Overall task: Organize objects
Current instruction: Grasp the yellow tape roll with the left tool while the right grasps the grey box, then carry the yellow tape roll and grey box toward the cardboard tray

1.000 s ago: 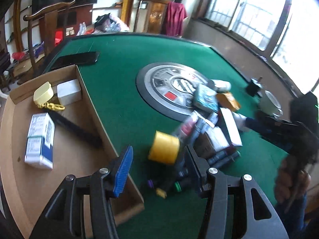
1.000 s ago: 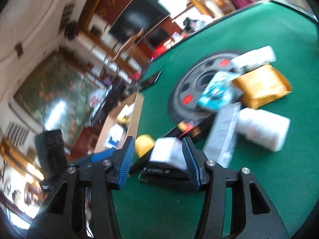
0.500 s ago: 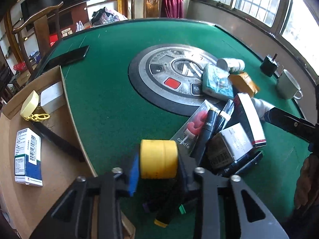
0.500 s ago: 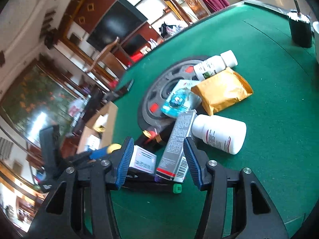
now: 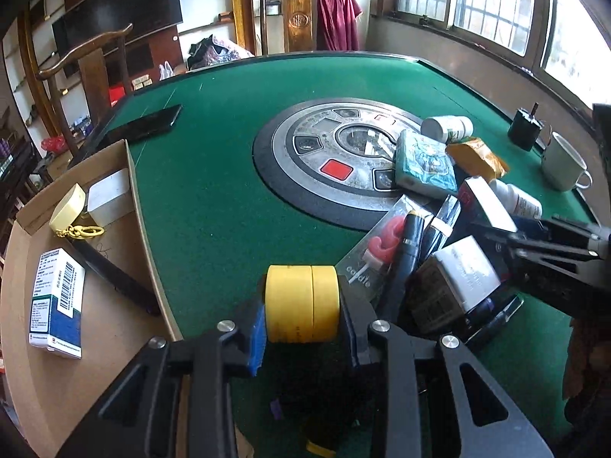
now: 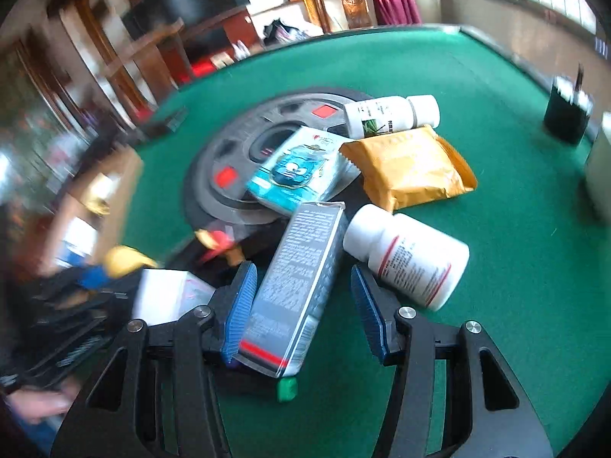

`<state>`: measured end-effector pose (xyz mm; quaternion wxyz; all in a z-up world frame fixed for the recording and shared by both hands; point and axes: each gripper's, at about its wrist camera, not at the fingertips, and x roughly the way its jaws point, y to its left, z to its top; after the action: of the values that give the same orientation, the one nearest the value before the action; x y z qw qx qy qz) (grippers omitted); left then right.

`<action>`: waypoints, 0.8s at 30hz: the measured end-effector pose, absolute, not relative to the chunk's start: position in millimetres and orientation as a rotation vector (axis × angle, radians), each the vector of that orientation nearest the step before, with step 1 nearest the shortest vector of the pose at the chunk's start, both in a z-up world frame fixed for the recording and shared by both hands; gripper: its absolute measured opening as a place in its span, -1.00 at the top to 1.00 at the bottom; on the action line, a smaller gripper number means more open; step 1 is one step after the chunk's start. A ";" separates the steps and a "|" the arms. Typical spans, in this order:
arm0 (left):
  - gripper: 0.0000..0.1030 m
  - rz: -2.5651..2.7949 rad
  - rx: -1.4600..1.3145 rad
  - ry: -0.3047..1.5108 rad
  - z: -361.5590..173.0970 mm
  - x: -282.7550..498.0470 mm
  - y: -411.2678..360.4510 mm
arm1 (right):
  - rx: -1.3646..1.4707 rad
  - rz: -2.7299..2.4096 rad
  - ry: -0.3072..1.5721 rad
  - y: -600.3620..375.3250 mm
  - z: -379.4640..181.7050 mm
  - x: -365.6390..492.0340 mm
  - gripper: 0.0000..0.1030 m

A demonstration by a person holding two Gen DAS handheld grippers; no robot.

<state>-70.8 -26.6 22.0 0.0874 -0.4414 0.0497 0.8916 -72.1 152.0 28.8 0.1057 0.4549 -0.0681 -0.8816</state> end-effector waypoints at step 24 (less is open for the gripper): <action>0.38 2.939 -0.915 0.204 67.1 -34.2 -30.7 | 0.924 -2.697 -0.134 136.1 71.2 -33.2 0.49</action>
<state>-34.2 -30.7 67.1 0.0281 -0.2966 0.0662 0.9523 -33.2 136.1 71.2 0.1435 0.3203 -0.0466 -0.9352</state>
